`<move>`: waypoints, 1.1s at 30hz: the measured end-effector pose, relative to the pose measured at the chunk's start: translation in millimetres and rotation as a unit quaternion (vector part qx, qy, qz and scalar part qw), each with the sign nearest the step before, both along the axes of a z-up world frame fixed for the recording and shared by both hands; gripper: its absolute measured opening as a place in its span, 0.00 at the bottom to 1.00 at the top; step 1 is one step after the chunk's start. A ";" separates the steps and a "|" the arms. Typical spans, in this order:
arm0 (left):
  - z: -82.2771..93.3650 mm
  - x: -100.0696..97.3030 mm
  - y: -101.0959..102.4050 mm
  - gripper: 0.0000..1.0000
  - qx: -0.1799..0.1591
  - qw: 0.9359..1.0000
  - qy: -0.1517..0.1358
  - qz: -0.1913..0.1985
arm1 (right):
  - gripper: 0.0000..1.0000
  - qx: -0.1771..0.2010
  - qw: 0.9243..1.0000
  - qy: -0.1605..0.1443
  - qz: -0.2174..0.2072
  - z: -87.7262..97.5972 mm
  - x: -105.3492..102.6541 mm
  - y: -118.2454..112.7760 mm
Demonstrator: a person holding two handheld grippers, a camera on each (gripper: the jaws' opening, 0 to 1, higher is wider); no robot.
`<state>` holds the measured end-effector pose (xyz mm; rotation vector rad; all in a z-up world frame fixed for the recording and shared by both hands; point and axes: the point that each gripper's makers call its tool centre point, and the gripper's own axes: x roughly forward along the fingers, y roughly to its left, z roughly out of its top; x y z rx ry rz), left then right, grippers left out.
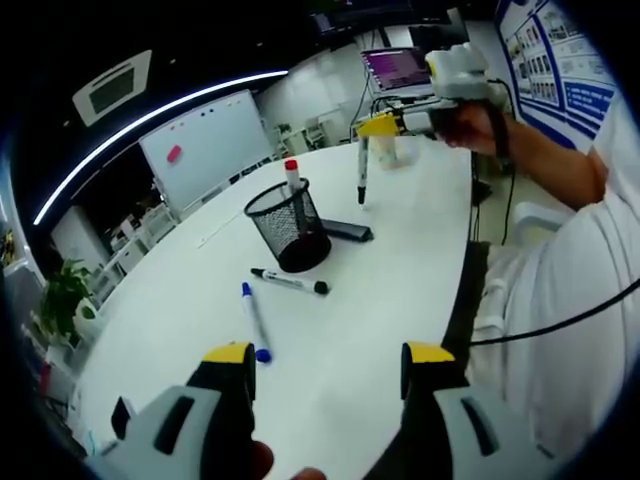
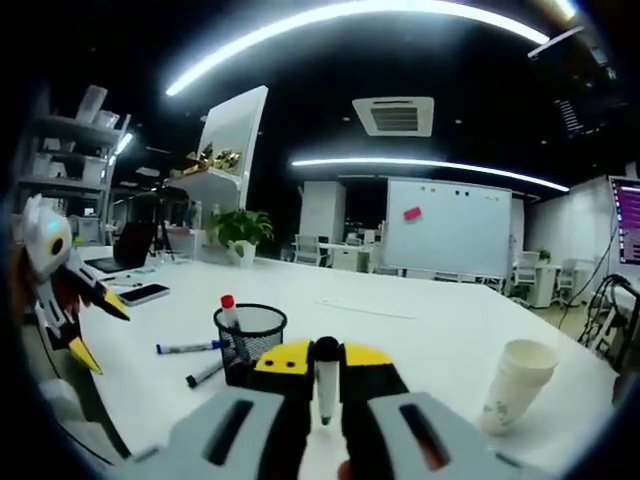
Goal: Place the scattered laser pointers and whiteboard markers into the pen holder and stack the scattered paper cups together
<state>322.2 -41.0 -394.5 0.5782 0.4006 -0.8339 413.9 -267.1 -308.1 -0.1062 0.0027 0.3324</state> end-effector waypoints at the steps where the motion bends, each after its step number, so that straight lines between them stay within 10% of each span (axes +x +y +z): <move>1: -0.9 -0.1 0.0 0.59 0.001 1.000 0.001 0.000 | 0.10 -0.001 1.000 0.000 0.001 0.6 0.3 0.3; 33: -7.9 0.0 1.4 0.59 0.000 1.000 0.008 0.000 | 0.10 0.015 0.999 -0.023 0.020 23.4 8.9 8.7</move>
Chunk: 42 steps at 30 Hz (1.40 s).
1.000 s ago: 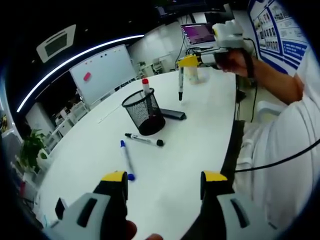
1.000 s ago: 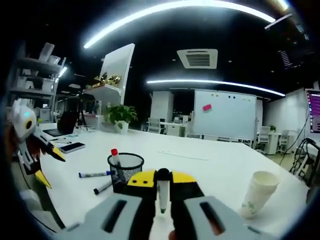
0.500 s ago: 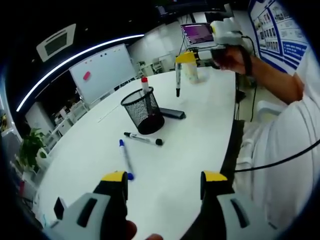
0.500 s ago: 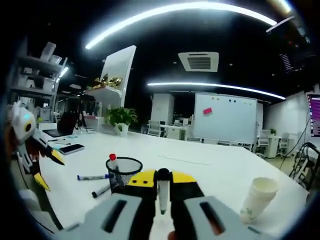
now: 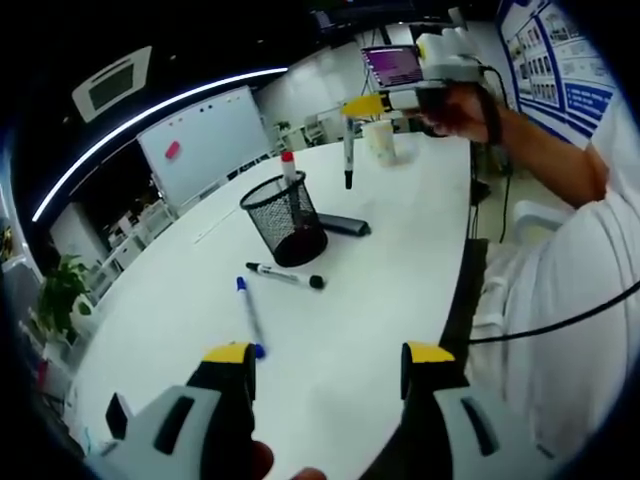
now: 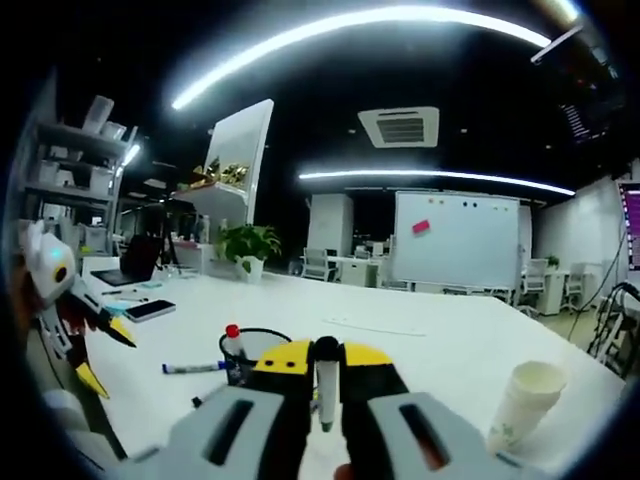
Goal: Place the scattered laser pointers and whiteboard markers into the pen holder and stack the scattered paper cups together
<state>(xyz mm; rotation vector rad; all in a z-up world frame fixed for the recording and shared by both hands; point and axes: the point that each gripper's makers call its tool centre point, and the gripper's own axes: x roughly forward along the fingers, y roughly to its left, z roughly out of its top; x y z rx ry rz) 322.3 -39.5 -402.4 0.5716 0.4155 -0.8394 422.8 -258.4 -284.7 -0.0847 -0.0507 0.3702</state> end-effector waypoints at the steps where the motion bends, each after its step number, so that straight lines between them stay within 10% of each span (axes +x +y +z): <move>1: 0.0 0.6 0.8 0.59 0.000 1.000 0.000 0.001 | 0.10 -0.004 1.000 -0.002 -0.004 0.4 -0.2 -1.2; 42: 3.1 3.4 0.5 0.59 0.000 1.000 -0.007 0.001 | 0.10 -0.027 0.997 -0.075 0.000 48.5 6.9 15.9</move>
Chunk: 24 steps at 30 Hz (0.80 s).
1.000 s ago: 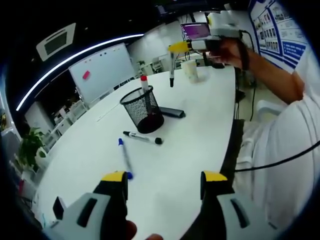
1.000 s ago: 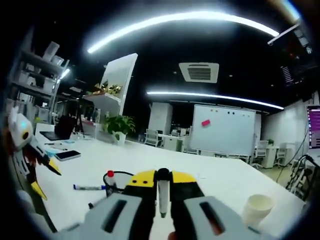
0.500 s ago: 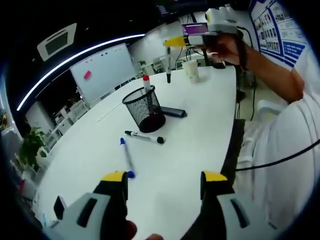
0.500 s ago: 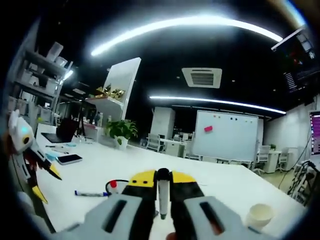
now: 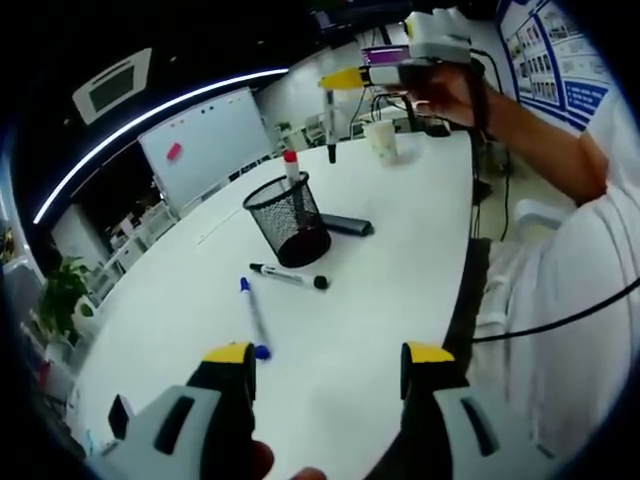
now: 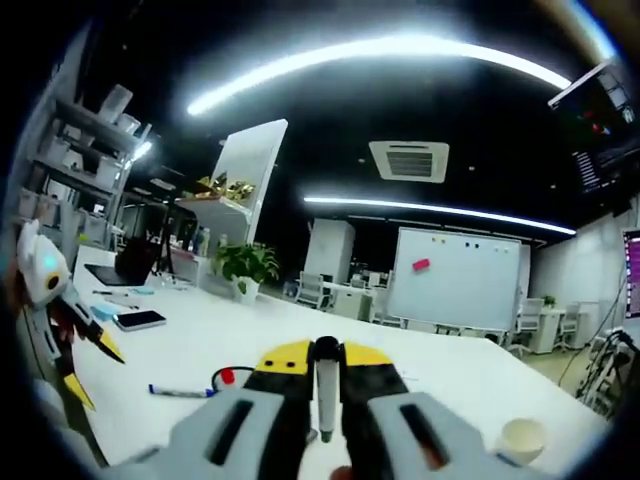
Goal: Place the scattered laser pointers and whiteboard markers into the pen holder and stack the scattered paper cups together
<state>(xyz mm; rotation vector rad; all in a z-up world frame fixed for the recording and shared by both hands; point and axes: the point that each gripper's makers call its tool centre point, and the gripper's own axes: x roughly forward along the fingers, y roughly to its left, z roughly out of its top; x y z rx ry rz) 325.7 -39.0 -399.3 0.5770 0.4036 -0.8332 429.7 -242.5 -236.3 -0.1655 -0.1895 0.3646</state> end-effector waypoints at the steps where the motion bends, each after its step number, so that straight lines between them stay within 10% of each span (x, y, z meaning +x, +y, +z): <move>1: 0.2 0.4 -0.2 0.59 -0.001 1.000 0.000 0.001 | 0.10 0.006 1.000 0.003 0.002 0.4 1.5 -0.5; 24: -0.9 0.0 -1.8 0.59 -0.004 1.000 0.001 -0.001 | 0.10 0.019 1.000 -0.006 0.002 11.9 5.4 14.6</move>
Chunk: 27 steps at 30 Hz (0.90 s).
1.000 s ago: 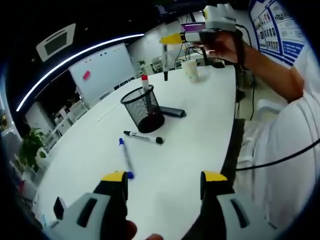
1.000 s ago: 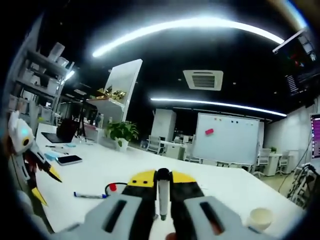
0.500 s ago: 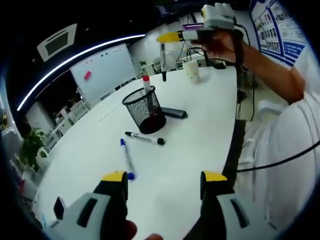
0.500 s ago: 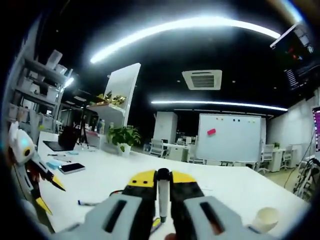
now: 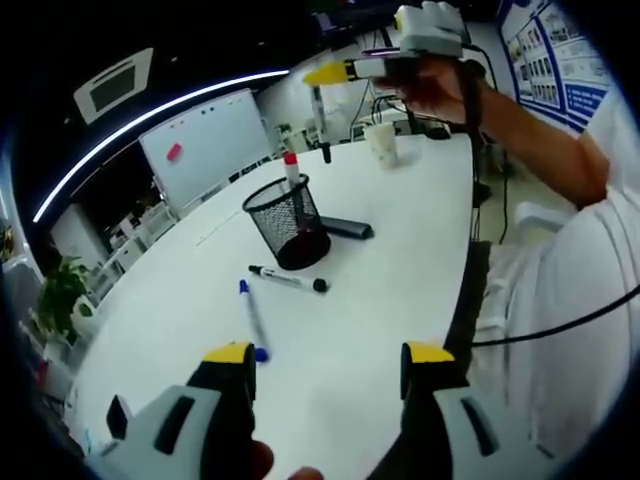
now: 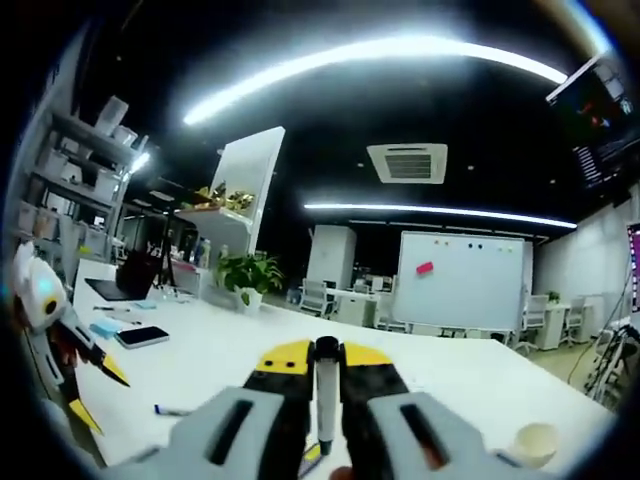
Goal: Place the scattered laser pointers and whiteboard markers into the pen holder and stack the scattered paper cups together
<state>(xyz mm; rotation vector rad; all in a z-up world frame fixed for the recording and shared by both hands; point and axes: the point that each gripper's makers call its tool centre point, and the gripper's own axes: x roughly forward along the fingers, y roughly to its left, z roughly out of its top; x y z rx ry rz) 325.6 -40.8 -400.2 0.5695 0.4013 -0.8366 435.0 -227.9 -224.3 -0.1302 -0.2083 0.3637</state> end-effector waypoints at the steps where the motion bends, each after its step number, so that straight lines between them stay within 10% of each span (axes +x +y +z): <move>1: 0.3 -0.1 0.1 0.59 0.000 1.000 0.000 0.000 | 0.10 0.001 1.000 -0.001 0.000 0.2 0.0 -0.6; 27: 4.7 1.7 0.4 0.59 -0.004 1.000 -0.007 -0.002 | 0.10 0.004 1.000 -0.011 0.019 25.2 0.4 16.4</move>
